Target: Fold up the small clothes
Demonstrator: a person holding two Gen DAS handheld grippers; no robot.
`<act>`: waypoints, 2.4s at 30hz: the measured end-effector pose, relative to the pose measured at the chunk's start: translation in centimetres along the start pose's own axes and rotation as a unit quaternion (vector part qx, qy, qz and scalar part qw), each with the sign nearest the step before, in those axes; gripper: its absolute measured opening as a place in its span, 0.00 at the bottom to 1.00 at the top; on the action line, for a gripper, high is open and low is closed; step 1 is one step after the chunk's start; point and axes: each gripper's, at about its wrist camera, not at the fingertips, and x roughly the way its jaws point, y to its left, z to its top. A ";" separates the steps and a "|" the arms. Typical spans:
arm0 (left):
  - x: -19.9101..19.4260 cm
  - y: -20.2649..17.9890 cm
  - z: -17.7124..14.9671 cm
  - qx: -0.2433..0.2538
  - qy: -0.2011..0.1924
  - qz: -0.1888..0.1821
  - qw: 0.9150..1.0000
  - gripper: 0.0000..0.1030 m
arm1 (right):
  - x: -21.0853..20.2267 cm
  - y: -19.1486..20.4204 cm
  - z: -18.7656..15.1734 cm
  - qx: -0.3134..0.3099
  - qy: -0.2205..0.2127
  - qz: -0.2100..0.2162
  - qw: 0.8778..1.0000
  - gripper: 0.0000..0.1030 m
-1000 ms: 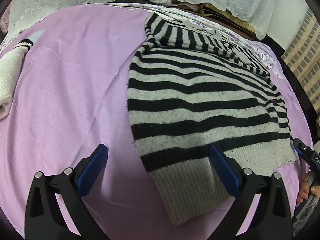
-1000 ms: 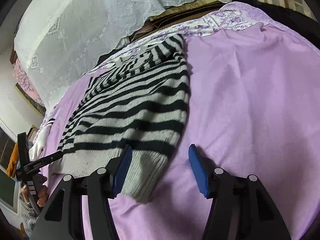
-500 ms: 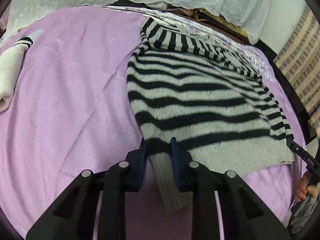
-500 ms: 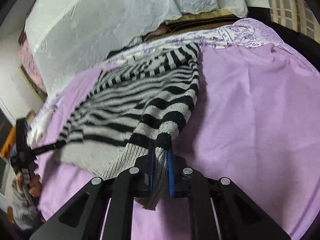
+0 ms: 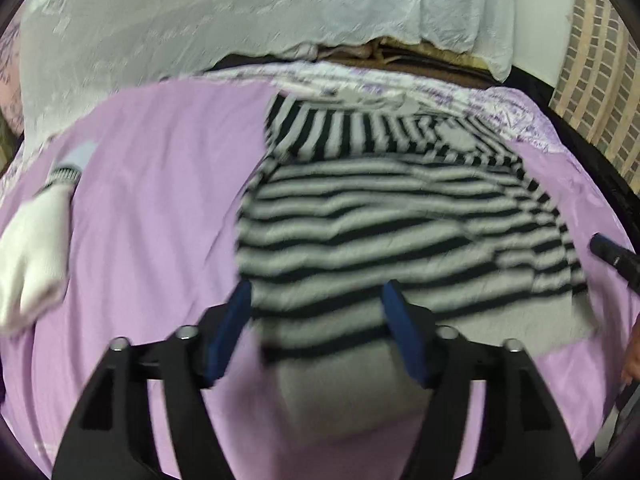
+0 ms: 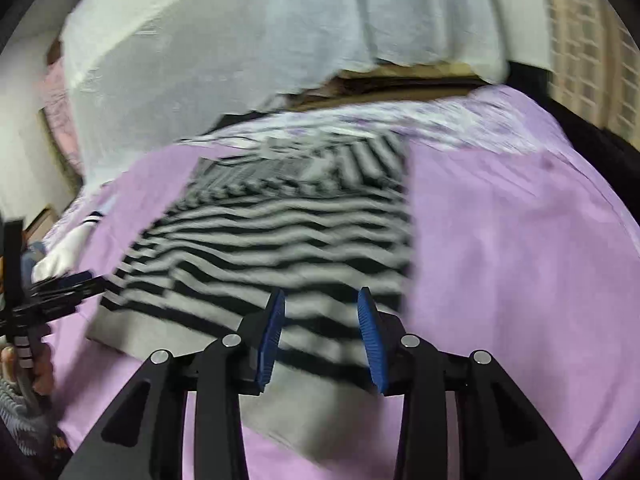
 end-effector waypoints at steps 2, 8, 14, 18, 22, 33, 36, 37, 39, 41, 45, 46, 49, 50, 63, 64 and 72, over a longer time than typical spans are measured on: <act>1.4 -2.0 1.3 0.006 0.008 -0.001 1.000 0.66 | 2.0 1.7 0.4 -0.006 0.013 0.015 1.000 0.37; 5.7 -4.0 -0.1 0.028 0.057 0.023 0.998 0.74 | 6.6 3.8 -2.4 -0.030 0.085 0.014 0.996 0.38; 5.0 -3.6 -1.5 0.021 0.047 0.050 0.997 0.93 | 4.7 4.1 -3.8 -0.047 0.078 0.021 0.996 0.46; 3.4 -3.9 -2.1 0.034 0.013 0.066 0.997 0.94 | 3.2 3.7 -3.6 -0.032 0.046 0.030 0.998 0.51; 1.7 -4.5 -1.2 0.051 -0.032 0.077 0.995 0.94 | 1.9 4.4 -1.7 -0.042 0.010 0.021 0.999 0.57; 0.3 -5.0 0.8 0.045 -0.082 0.086 0.992 0.95 | 1.5 5.0 1.5 -0.032 -0.038 -0.007 0.999 0.87; 1.9 -4.7 -0.2 0.050 -0.042 0.093 0.994 0.95 | 2.7 4.4 -0.1 -0.022 -0.005 -0.014 1.000 0.87; 2.6 -4.5 -0.6 0.050 -0.024 0.095 0.994 0.95 | 3.1 4.1 -0.7 -0.019 0.008 -0.018 1.000 0.87; 4.4 -3.9 -1.4 0.047 0.025 0.093 0.994 0.96 | 4.3 3.4 -2.0 -0.012 0.045 -0.022 0.999 0.87; 4.8 -3.1 -1.6 0.029 0.040 0.075 0.996 0.96 | 4.8 2.7 -2.7 -0.001 0.060 -0.014 0.998 0.87; 4.0 -1.3 -1.8 -0.009 0.049 0.026 0.998 0.96 | 1.9 1.4 -2.5 0.026 0.004 0.005 1.000 0.88; 3.8 -1.0 -2.0 -0.016 0.050 0.015 0.999 0.96 | 1.1 0.8 -2.7 0.027 -0.004 0.002 1.000 0.88; 3.0 0.2 -2.6 -0.037 0.048 -0.028 0.998 0.96 | 0.1 -1.0 -3.5 0.040 -0.003 -0.012 0.999 0.88; 2.8 0.5 -2.9 -0.041 0.048 -0.041 0.997 0.96 | -0.3 -2.0 -3.9 0.051 -0.001 -0.017 0.999 0.88; 3.5 2.5 -3.3 -0.082 0.061 -0.189 0.977 0.96 | -0.9 -4.9 -6.5 0.091 0.033 0.066 0.993 0.60; 3.5 2.8 -3.3 -0.085 0.064 -0.199 0.974 0.96 | -0.6 -5.1 -6.6 0.096 0.041 0.073 0.992 0.56; 3.0 6.1 -4.2 -0.139 0.073 -0.312 0.937 0.95 | -0.6 -6.7 -7.3 0.149 0.069 0.133 0.978 0.55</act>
